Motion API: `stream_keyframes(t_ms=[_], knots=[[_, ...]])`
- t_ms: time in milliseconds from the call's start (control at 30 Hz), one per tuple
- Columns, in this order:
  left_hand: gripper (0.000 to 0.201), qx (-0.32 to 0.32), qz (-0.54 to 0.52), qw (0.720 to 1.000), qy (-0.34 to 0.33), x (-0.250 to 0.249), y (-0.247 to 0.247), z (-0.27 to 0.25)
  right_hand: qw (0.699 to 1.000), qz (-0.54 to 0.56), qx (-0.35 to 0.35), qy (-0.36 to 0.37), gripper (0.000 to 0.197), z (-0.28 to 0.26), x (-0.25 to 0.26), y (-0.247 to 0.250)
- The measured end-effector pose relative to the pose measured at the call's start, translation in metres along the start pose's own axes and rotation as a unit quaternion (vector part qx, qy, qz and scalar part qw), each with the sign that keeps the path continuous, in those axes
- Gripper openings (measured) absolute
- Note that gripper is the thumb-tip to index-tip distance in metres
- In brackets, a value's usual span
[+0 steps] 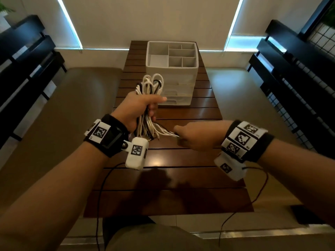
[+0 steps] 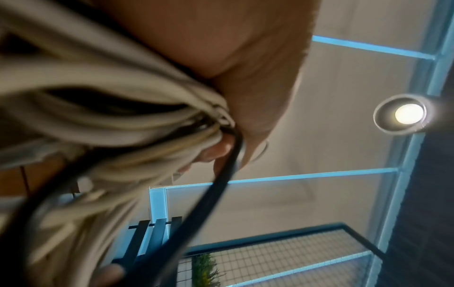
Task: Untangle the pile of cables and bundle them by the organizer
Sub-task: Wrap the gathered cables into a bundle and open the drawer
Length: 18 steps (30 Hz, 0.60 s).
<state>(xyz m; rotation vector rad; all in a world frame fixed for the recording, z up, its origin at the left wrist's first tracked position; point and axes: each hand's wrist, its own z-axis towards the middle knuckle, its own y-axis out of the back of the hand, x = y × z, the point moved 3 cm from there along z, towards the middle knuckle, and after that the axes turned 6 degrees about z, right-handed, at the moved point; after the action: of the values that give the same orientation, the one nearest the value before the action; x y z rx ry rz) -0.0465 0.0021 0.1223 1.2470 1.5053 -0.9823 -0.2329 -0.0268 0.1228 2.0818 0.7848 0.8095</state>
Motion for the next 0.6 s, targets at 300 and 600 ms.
stream_keyframes(t_ms=[300,600], knots=[[0.007,0.035,-0.015,0.999,0.001,0.010,-0.021,-0.009,0.969,-0.248,-0.011,0.000,0.025,0.001,0.020,0.063],[0.026,0.041,-0.123,0.991,-0.007,0.014,-0.022,-0.010,0.985,-0.128,-0.110,0.041,0.023,0.027,0.013,0.076]])
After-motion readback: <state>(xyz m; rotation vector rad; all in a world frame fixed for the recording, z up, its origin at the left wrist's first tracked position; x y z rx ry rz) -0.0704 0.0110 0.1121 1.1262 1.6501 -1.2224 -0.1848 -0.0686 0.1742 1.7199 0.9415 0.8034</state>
